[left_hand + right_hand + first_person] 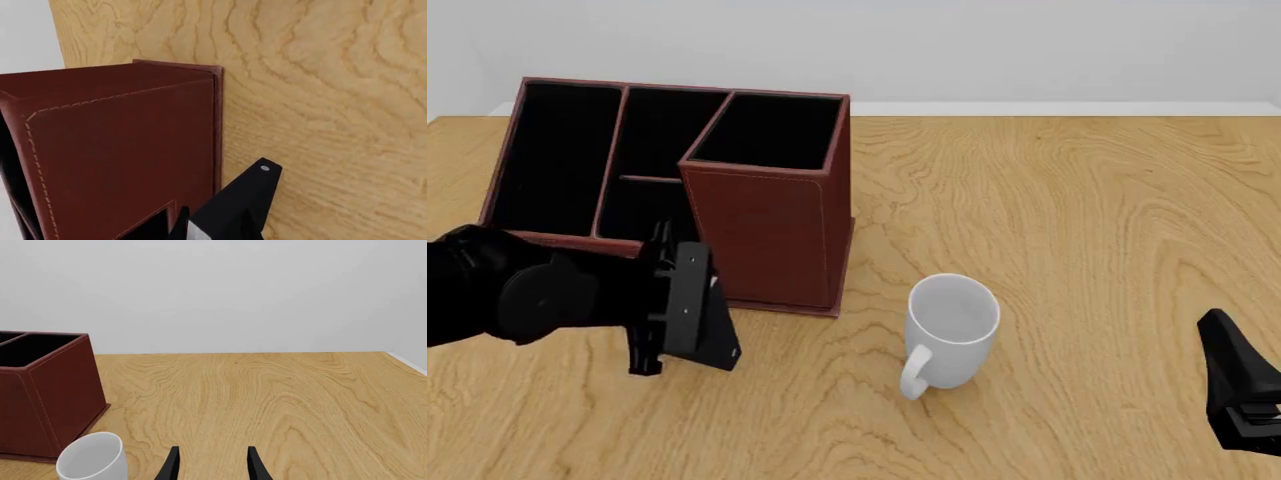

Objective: Pick up the book and place it in the front compartment of the caddy.

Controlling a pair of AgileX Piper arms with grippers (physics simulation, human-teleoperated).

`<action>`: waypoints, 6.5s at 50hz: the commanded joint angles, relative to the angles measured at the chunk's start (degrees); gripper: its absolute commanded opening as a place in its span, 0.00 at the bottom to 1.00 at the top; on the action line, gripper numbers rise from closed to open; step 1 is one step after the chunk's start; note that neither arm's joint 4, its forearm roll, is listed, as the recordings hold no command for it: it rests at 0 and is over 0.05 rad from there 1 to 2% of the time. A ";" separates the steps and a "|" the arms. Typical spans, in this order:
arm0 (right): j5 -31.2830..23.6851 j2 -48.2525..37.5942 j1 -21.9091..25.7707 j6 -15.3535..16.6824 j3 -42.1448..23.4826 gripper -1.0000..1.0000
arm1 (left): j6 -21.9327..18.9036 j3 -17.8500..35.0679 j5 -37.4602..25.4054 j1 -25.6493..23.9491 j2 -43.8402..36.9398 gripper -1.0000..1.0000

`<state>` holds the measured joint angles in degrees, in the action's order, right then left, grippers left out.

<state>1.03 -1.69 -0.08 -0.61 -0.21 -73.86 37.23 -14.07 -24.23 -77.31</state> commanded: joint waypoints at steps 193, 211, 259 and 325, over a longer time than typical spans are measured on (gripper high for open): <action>0.01 -0.02 0.01 0.00 0.00 1.00 | -19.33 17.92 -4.17 14.66 6.12 0.00; 0.00 0.00 0.02 -0.01 0.00 1.00 | -19.28 19.03 -3.21 15.10 4.04 0.00; 0.00 0.00 0.00 0.00 0.00 1.00 | -20.07 21.60 -2.42 15.88 -3.90 0.00; 0.01 -0.01 0.01 0.00 0.00 1.00 | -21.14 28.63 1.98 15.94 -14.65 0.00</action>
<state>1.03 -1.70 -0.08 -0.60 -0.21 -94.00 64.16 -13.46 -8.22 -90.90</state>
